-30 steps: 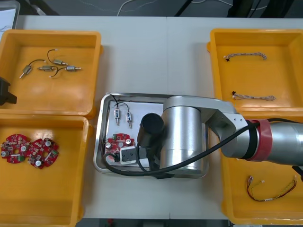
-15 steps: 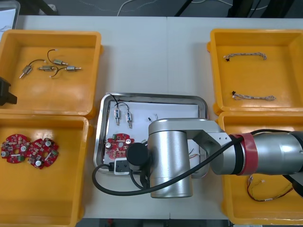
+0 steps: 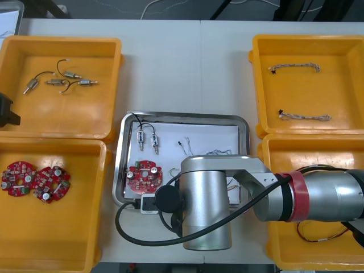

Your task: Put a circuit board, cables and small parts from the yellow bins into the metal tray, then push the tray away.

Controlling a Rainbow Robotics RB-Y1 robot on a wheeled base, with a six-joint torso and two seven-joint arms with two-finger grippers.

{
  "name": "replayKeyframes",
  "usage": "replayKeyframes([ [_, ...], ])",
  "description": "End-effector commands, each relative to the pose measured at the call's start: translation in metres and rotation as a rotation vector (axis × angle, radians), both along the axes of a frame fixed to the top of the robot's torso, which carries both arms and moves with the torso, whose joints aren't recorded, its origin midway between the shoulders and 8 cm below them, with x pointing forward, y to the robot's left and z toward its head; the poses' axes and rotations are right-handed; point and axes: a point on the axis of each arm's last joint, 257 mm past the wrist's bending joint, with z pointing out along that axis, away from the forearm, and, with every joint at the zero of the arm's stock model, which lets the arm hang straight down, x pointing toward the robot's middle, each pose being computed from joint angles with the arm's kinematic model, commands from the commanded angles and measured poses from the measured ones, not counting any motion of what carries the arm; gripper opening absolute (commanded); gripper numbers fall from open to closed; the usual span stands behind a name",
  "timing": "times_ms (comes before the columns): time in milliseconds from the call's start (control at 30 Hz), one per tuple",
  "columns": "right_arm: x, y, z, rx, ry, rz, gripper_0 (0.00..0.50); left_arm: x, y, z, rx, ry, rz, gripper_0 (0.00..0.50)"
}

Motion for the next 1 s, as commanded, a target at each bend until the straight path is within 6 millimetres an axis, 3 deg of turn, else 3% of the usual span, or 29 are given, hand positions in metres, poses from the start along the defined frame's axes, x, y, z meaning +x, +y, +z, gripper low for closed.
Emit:
replayKeyframes([
  [33, -0.016, 0.004, -0.007, 0.001, 0.021, 0.021, 0.5, -0.005, 0.012, 0.006, 0.11, 0.009, -0.086, 0.5],
  [200, -0.017, 0.004, -0.008, 0.003, 0.024, 0.018, 0.424, -0.005, 0.012, 0.006, 0.11, 0.009, -0.086, 0.5],
  [233, -0.017, 0.004, -0.008, 0.005, 0.024, 0.019, 0.367, -0.005, 0.012, 0.006, 0.11, 0.009, -0.086, 0.5],
  [300, -0.019, 0.004, -0.009, 0.006, 0.029, 0.015, 0.165, -0.005, 0.012, 0.006, 0.11, 0.009, -0.086, 0.5],
  [367, -0.019, 0.004, -0.009, 0.008, 0.029, 0.015, 0.024, -0.005, 0.012, 0.006, 0.11, 0.009, -0.086, 0.5],
  [400, -0.019, 0.004, -0.009, 0.007, 0.031, 0.013, 0.0, -0.005, 0.012, 0.006, 0.11, 0.009, -0.086, 0.5],
  [633, -0.013, 0.002, -0.007, 0.005, 0.01, 0.008, 0.0, -0.005, 0.012, 0.006, 0.11, 0.009, -0.086, 0.5],
  [1000, 0.024, -0.008, 0.016, -0.007, -0.09, -0.007, 0.0, -0.005, 0.012, 0.006, 0.11, 0.009, -0.086, 0.5],
])
